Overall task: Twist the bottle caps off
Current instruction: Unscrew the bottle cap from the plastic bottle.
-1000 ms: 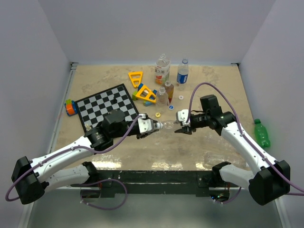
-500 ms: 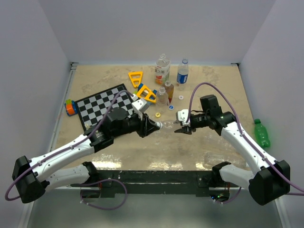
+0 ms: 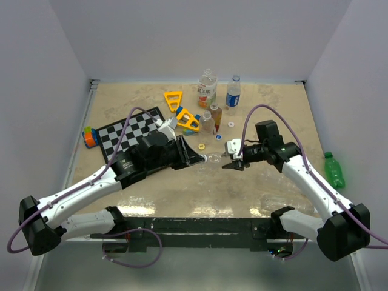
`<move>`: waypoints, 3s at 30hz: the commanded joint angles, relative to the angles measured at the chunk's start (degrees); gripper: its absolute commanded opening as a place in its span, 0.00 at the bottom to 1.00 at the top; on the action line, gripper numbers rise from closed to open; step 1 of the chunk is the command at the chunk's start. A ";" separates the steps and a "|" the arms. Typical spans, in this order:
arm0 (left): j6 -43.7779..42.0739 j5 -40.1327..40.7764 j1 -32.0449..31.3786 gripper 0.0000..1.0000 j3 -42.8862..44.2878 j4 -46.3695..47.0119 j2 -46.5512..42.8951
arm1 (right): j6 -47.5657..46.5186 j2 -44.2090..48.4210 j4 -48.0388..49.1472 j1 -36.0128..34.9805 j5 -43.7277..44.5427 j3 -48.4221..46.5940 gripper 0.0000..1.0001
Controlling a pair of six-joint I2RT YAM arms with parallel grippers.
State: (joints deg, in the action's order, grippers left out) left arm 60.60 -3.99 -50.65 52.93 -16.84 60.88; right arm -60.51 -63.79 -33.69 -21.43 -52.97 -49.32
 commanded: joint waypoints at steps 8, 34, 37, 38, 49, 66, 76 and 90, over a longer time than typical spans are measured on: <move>12.35 3.29 1.78 0.00 0.43 -0.39 -4.19 | -0.49 1.21 -0.67 -0.19 -0.99 -0.51 0.13; 0.24 -1.55 4.60 0.77 -3.88 3.92 -5.68 | -0.31 0.60 -0.23 -0.19 -0.38 -0.34 0.13; -7.48 0.20 4.51 0.83 -4.41 2.87 -8.75 | -0.22 0.42 -0.23 -0.10 -0.47 -0.34 0.13; -10.12 0.73 4.51 0.83 -4.76 2.34 -9.72 | -0.22 0.42 -0.23 -0.19 -0.47 -0.34 0.13; -50.37 -2.14 4.51 0.92 -15.65 10.14 -21.24 | -0.31 0.51 -0.15 -0.19 -0.47 -0.25 0.13; -80.99 -22.38 4.51 0.94 -24.54 32.22 -14.58 | -0.22 0.42 -0.15 -0.19 -0.47 -0.25 0.13; -78.09 -22.73 4.42 0.81 -23.57 39.77 -10.88 | -0.22 0.42 -0.15 -0.19 -0.56 -0.34 0.13; -75.02 -26.16 4.42 0.63 -22.43 44.87 -7.80 | -0.40 0.42 -0.15 -0.19 -0.56 -0.34 0.13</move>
State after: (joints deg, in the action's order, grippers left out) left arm -15.94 -27.27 -46.19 27.97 22.13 52.31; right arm -60.53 -63.70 -33.41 -21.71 -53.01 -49.34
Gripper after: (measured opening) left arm 0.648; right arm 0.436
